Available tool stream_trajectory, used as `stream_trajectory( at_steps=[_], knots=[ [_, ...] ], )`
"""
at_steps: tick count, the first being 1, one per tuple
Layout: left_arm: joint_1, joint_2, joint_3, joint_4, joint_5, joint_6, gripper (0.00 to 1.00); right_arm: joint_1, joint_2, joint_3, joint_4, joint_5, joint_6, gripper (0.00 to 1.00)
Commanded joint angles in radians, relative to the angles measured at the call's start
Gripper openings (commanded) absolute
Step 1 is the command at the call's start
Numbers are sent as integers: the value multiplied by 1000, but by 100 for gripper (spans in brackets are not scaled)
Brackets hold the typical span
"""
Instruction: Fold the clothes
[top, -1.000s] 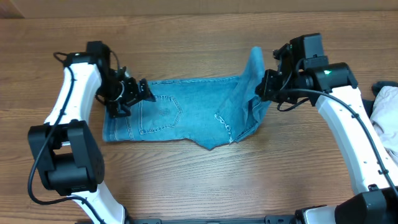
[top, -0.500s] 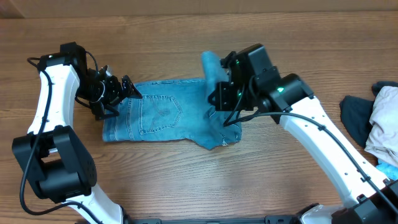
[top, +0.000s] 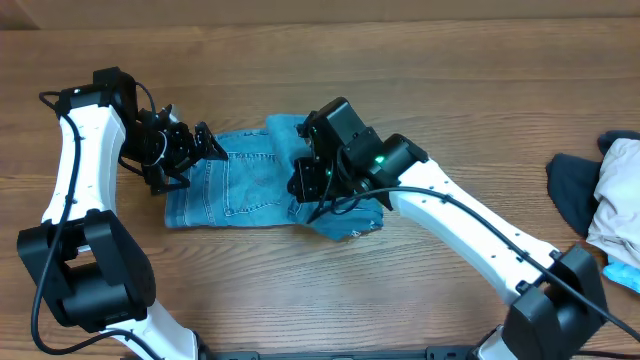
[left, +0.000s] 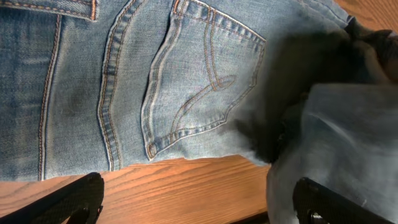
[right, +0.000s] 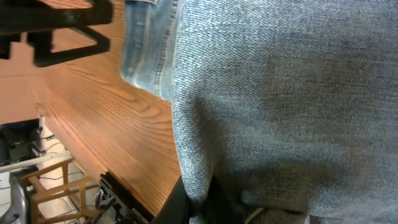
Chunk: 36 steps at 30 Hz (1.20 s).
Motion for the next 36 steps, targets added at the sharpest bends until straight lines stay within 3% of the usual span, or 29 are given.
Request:
stream_trajectory(
  at_steps=[1,6,8,9,10,11,14,17,18,20,23,32,36],
  knots=[
    [6,-29,23,-6,1,38,100,5,35,0,36,-16,27,4],
    [6,-29,23,-7,1,45,100,11,90,0,114,-17,81,4],
    [6,-29,23,-7,1,45,100,14,102,-1,121,-16,97,9],
    [6,-29,23,-7,1,45,100,18,108,-2,124,-17,99,19],
    [6,-29,23,-7,2,46,100,25,113,-2,127,-17,100,37],
    [6,-29,23,-9,1,46,100,35,113,-3,129,-17,99,47],
    [6,-29,23,-12,1,57,100,41,110,7,138,-17,98,47],
    [6,-29,22,-14,-3,57,100,12,88,65,136,-16,53,45],
    [6,-29,22,-14,-5,57,100,9,88,70,144,-17,53,41],
    [6,-29,22,-14,-6,57,100,9,98,69,142,-17,53,21],
    [5,-29,22,-13,-6,56,100,19,144,68,137,-21,58,5],
    [6,-29,22,-9,-6,57,100,22,370,68,187,-31,84,4],
    [6,-29,22,3,-9,58,100,18,346,72,147,31,48,4]
  ],
)
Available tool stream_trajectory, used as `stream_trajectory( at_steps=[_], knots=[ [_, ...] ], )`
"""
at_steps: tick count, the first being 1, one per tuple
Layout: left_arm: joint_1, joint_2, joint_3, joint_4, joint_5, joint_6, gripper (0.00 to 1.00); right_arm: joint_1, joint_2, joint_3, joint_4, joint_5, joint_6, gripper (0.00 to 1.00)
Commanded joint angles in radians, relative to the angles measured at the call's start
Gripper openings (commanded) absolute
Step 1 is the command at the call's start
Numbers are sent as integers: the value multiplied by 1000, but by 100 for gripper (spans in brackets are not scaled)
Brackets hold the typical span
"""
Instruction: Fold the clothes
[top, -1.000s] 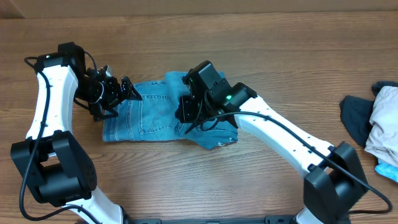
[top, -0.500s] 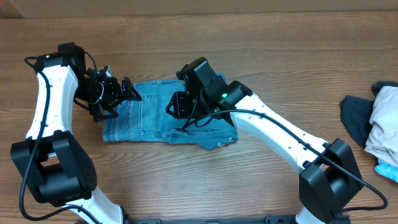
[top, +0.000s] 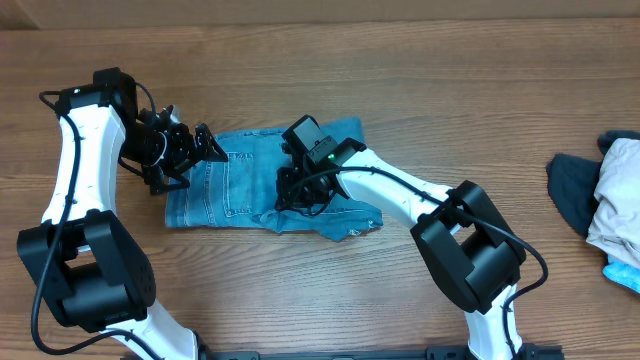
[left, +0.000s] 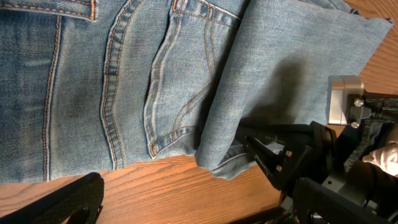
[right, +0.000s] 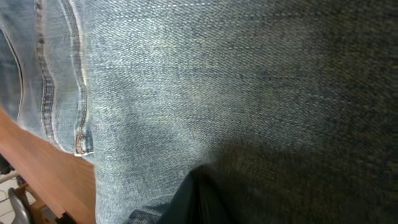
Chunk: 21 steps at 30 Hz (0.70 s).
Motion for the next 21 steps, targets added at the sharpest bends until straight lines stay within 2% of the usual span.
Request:
stream_trajectory(
  at_steps=[1,2,4,6,7,9,12,15,18,21],
  knots=[
    [6,-29,22,18,-22,30,100,-4,-57,34,-51,61,-24,4],
    [8,-29,22,34,-48,30,100,-14,-137,47,-101,117,-47,4],
    [61,-29,21,74,-118,28,100,-22,-331,70,-229,280,-123,58],
    [134,-23,18,86,-127,28,100,-22,-400,70,-306,282,-135,80],
    [185,-6,6,102,-127,25,100,-22,-410,70,-346,282,-135,88],
    [242,21,-29,151,-114,14,100,-22,-410,69,-387,282,-135,94],
    [271,61,-105,223,-18,31,100,-22,-410,69,-389,282,-135,95],
    [274,117,-188,307,7,38,100,-22,-410,69,-389,282,-135,96],
    [272,192,-248,384,170,98,100,-22,-410,69,-389,282,-135,97],
    [271,262,-272,444,179,114,100,-22,-410,69,-394,282,-135,98]
  ],
)
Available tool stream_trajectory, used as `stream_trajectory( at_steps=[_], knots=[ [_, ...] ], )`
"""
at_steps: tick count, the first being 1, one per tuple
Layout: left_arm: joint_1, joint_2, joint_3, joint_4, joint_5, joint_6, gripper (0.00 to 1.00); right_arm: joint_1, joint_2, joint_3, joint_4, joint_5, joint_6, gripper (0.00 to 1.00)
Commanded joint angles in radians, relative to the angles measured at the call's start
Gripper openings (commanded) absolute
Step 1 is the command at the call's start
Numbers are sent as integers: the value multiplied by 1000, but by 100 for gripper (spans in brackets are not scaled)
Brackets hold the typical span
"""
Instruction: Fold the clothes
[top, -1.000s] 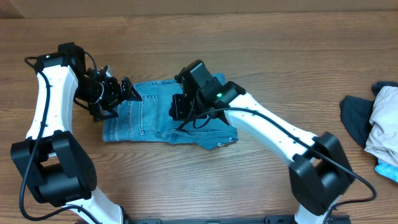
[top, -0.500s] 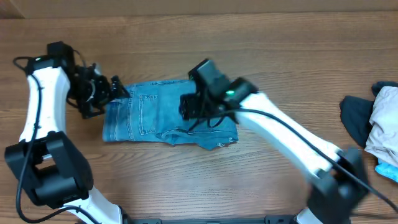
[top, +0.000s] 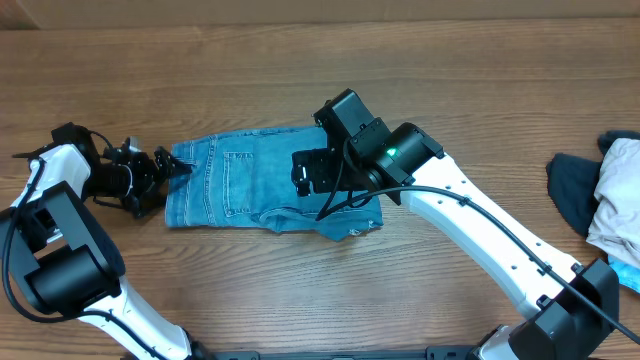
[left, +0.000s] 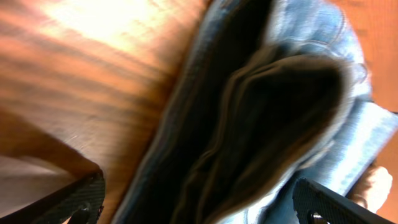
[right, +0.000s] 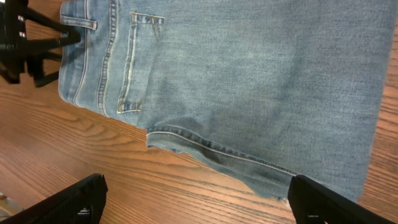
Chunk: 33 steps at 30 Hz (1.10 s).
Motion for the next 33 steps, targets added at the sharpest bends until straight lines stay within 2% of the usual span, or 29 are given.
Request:
stream_trajectory(
  at_steps=[1,5,6,8,9,11,15,16,17,18,19,20,22,23,29,33],
  knots=[
    [-4,120,-39,47,53,82,100,2,0,-2,-2,10,-8,98],
    [-24,205,-39,51,63,90,99,2,0,-2,10,10,-8,98],
    [-36,220,-39,45,63,90,92,2,0,-2,9,10,-8,99],
    [-47,224,-39,35,62,90,68,2,0,-2,9,10,-8,99],
    [-50,224,-39,31,63,89,44,2,0,-2,9,10,-8,99],
    [-48,224,-36,17,63,68,4,2,0,-2,8,11,-8,99],
    [-35,216,56,-117,24,63,4,2,14,-6,26,36,-8,100],
    [-35,209,113,-183,-1,63,4,2,23,-6,48,36,-7,97],
    [-35,203,149,-222,-2,63,4,2,35,-6,72,35,-7,88],
    [-35,196,178,-251,-1,63,4,2,46,-6,92,31,-3,72],
    [-38,182,206,-274,-1,63,4,2,71,-6,122,4,0,50],
    [-41,165,224,-288,-1,62,4,2,102,-6,151,-38,0,36],
    [-46,126,238,-310,3,59,4,2,170,-6,203,-110,1,17],
    [-48,93,239,-320,3,59,4,2,205,-6,228,-137,12,14],
    [-72,-63,239,-344,86,58,4,2,370,-8,300,-236,89,13],
    [-171,-162,239,-334,97,-6,4,2,466,-9,337,-303,114,14]
  ],
)
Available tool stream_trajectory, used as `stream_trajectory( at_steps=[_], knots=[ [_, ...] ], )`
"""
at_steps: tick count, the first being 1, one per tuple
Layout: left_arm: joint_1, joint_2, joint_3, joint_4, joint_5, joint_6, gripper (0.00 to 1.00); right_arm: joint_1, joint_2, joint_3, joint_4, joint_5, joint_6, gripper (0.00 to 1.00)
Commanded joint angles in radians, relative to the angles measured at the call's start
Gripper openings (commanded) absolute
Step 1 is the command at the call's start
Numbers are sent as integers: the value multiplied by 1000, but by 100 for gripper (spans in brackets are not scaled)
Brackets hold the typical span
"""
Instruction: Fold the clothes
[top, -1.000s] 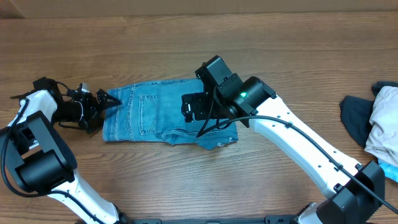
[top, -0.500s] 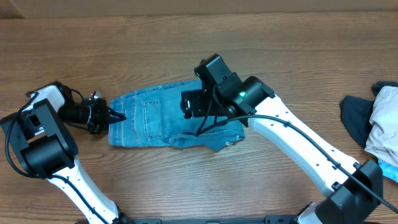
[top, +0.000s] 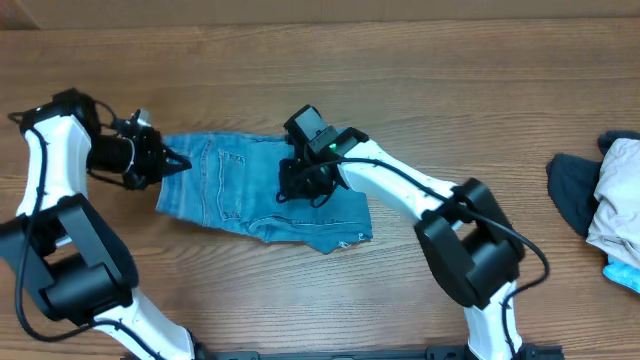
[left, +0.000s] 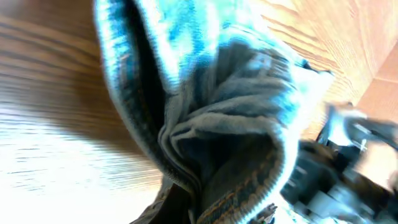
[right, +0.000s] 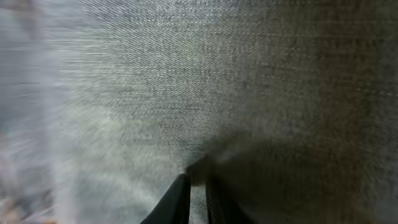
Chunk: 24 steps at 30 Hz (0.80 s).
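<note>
The folded blue jeans (top: 235, 190) lie slightly askew on the table, left of centre. My left gripper (top: 168, 162) is at their left end, shut on the bunched waistband (left: 230, 124); in the left wrist view the left gripper (left: 211, 208) has the denim edge running down between its fingers. My right gripper (top: 305, 187) is down on the middle of the jeans. In the right wrist view the right gripper (right: 198, 186) has its two fingers almost together, with a thin ridge of denim (right: 186, 81) pinched between them.
A pile of other clothes sits at the table's right edge: a dark garment (top: 570, 190), a pale one (top: 618, 200) and a bit of light blue (top: 622, 272). Bare wooden table (top: 420, 70) surrounds the jeans.
My left gripper, then open at the jeans' left edge, is now shut on the waistband. My right gripper, open above the jeans, is now down and shut on the denim. The jeans lie more askew.
First my right gripper held a lifted leg of the jeans while the left hung open over the waist. Then the leg lay folded across, right gripper low on it. Both were then open, the left at the waistband edge. Now both pinch the jeans.
</note>
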Motion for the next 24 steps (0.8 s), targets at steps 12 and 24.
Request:
stream_trajectory(
  at_steps=[12,24],
  knots=[
    [-550,-103,26,227,-45,-408,6,6,83,-16,25,-84,105,10],
    [-610,-103,26,286,-87,-514,5,-233,-270,8,-229,185,34,20]
  ],
)
